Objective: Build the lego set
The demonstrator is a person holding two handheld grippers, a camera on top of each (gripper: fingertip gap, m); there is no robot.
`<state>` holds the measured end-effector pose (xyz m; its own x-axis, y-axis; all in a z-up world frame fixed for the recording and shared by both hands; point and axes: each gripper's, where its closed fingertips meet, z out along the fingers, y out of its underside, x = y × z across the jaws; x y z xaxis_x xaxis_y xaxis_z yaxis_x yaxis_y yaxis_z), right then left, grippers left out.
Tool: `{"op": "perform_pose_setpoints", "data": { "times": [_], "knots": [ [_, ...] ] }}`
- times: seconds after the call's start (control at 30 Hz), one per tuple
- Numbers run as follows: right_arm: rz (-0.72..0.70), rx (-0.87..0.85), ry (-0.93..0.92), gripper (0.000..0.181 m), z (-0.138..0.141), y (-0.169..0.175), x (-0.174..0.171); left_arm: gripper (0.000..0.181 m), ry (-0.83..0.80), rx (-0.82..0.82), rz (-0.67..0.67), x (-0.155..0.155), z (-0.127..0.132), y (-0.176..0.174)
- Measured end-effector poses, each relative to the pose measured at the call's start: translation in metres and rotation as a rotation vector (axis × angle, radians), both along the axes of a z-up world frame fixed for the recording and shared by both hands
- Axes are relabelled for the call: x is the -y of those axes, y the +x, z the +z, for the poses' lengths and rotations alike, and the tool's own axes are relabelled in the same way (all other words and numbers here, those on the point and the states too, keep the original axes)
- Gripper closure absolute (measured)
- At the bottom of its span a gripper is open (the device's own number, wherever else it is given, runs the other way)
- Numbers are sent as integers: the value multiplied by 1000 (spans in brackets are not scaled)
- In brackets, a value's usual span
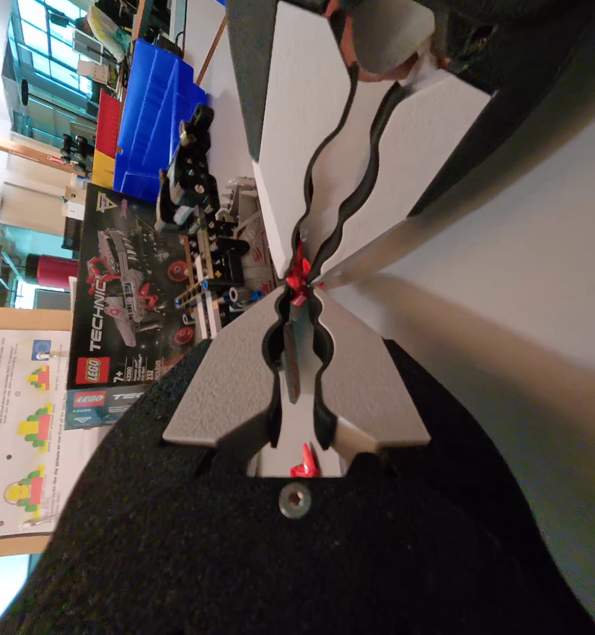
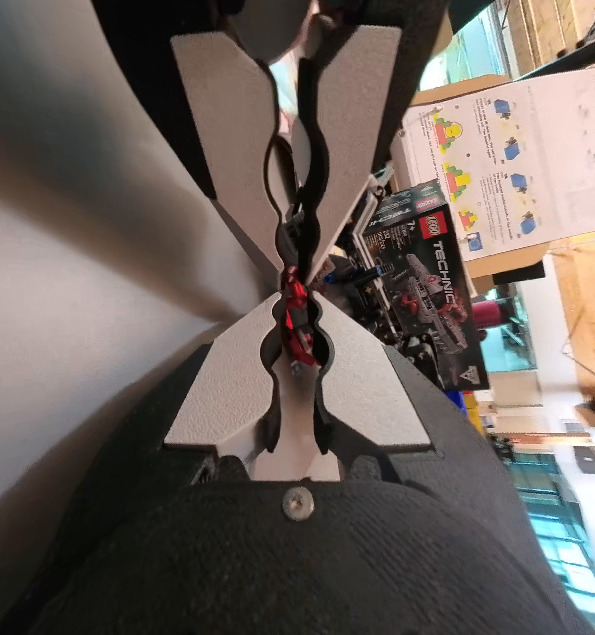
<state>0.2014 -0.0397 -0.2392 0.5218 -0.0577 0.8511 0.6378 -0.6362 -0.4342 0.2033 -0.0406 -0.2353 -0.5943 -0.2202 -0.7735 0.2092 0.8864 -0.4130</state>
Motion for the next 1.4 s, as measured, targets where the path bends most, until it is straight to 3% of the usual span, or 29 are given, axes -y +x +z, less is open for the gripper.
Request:
{"op": "perform_pose_setpoints", "data": {
  "times": [0.17, 0.57, 0.9, 1.3, 1.4],
  "knots": [
    [-28, 127, -23, 173, 2, 4, 1, 174, 6, 12, -13, 2, 2, 3],
    [-108, 168, -53, 176, 3, 12, 4, 169, -32, 63, -1, 0, 11, 0],
    [-99, 143, -30, 176, 4, 8, 0, 181, 40, 155, 15, -1, 10, 7],
    [-63, 118, 30, 176, 8, 8, 1, 181, -61, 130, -8, 0, 11, 9],
    [-56, 88, 64, 167, 10, 8, 3, 181, -59, 135, -5, -1, 10, 9]
  ]
}}
